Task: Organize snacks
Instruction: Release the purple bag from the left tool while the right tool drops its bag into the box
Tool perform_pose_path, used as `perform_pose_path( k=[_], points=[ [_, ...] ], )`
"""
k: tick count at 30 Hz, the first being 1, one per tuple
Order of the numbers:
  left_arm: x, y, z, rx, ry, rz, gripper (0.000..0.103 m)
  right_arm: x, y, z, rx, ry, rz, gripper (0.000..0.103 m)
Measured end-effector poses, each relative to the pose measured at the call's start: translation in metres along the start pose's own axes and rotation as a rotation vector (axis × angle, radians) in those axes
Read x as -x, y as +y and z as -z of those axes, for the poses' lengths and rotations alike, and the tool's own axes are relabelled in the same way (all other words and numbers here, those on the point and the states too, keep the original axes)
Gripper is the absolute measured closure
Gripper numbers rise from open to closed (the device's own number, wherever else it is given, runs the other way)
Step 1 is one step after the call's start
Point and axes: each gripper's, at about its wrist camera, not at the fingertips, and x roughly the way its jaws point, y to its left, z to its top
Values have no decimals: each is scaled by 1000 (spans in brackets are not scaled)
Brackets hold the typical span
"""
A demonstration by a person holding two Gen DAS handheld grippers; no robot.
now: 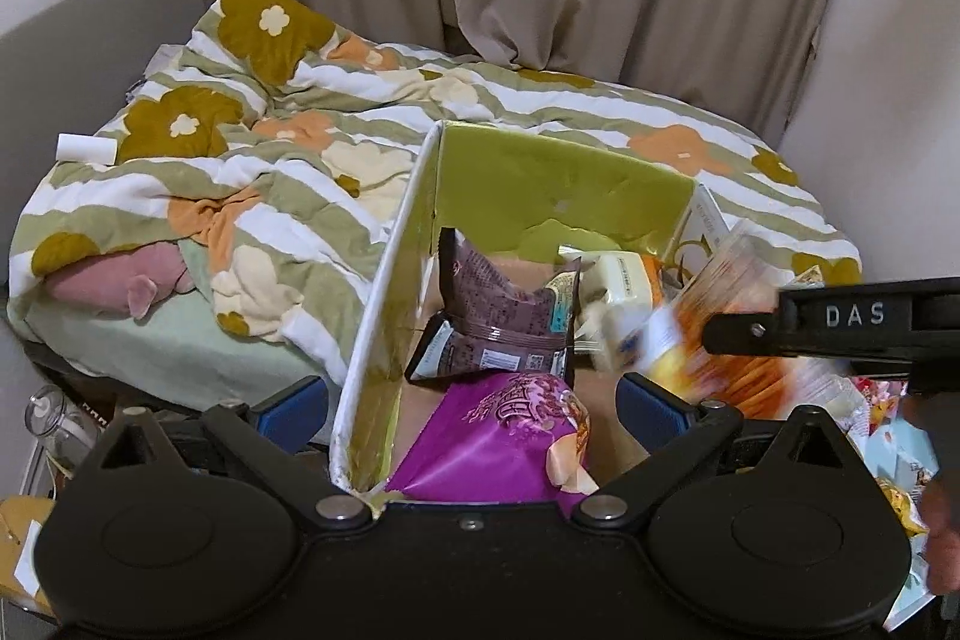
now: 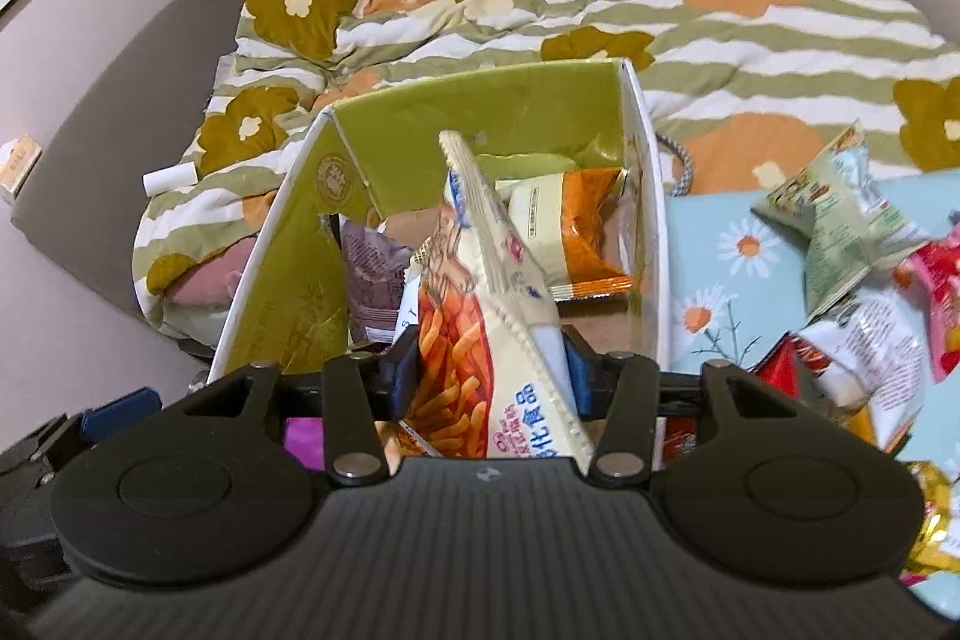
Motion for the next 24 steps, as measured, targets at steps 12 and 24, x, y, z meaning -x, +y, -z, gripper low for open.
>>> perform_pose_path(
  k=[12, 24],
  points=[
    [3, -5, 10, 3, 2, -7, 0, 5, -4, 19, 83, -46, 16, 0],
    [41, -21, -5, -48, -94, 25, 0, 55, -1, 15, 102, -104, 38, 0]
  ],
)
